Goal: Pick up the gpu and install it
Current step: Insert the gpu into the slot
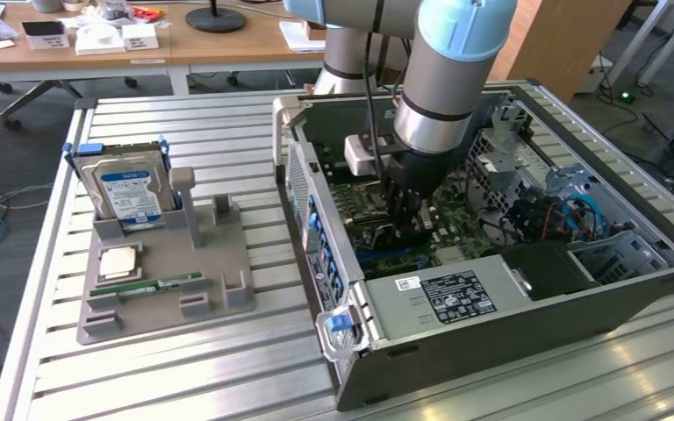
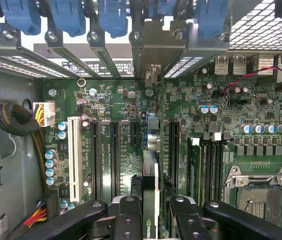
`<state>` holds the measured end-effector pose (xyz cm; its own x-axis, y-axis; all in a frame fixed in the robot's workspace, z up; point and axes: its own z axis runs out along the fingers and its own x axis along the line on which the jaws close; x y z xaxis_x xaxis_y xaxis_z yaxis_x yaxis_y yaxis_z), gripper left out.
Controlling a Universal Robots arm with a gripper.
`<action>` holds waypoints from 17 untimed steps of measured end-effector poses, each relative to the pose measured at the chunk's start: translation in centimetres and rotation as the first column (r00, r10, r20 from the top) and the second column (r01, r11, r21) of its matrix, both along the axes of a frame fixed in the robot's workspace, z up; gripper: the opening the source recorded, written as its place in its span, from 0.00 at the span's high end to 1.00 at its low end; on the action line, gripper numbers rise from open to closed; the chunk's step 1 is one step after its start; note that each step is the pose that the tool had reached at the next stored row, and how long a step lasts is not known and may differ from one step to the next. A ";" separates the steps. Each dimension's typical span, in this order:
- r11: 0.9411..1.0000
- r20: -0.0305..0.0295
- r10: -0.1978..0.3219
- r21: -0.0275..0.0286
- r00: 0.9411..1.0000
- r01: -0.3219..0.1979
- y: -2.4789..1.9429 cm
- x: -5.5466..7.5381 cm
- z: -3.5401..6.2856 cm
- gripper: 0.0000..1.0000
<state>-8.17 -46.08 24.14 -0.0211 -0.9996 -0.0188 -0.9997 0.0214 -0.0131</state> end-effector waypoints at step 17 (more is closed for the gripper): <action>1.000 0.000 0.000 0.000 1.000 0.000 0.00 0.0 -0.11 0.74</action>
